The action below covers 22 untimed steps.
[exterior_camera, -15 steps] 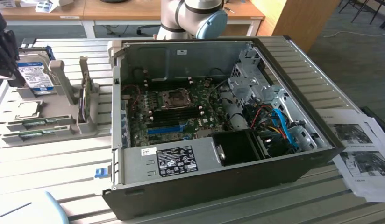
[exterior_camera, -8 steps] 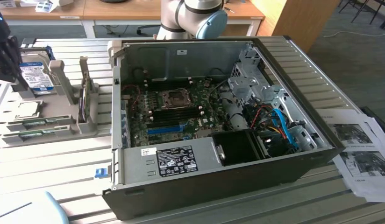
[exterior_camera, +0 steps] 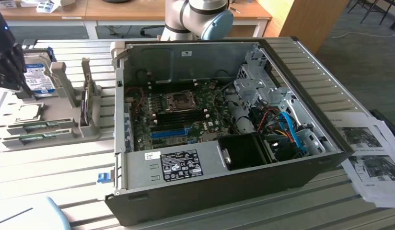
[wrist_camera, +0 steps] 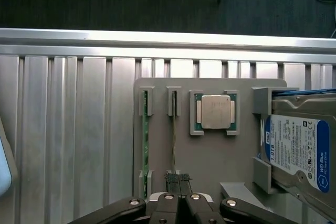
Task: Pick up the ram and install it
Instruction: 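Pick up the ram and move it above insertion slot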
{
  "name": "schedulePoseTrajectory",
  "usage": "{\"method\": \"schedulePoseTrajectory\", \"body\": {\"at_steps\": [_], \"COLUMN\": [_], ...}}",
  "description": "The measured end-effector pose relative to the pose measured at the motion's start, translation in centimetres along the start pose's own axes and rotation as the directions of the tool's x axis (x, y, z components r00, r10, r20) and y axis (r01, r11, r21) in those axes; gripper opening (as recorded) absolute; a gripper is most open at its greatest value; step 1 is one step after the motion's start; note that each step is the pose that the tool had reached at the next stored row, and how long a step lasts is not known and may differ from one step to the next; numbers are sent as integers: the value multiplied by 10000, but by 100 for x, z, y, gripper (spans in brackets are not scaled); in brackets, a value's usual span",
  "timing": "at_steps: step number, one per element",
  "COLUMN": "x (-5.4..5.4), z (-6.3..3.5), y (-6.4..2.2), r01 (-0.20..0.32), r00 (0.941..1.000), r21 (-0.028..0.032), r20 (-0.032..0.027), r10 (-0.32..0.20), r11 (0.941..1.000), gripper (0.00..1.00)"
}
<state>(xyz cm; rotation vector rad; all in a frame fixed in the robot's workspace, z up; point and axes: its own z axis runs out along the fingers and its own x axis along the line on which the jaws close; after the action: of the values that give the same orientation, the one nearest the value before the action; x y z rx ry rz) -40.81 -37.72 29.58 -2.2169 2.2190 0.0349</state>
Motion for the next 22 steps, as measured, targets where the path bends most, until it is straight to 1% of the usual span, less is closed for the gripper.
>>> {"method": "schedulePoseTrajectory", "body": {"at_steps": [16, 20, 22], "x": [6, 6, 7], "z": [288, 344, 346], "y": [-4, -4, -4], "r01": [0, 0, -1], "r00": [10000, 10000, 10000], "r21": [0, 1, -1], "r20": [0, 1, 0], "r10": [0, 0, 1], "r11": [10000, 10000, 10000], "gripper": [9, 9, 9]}}
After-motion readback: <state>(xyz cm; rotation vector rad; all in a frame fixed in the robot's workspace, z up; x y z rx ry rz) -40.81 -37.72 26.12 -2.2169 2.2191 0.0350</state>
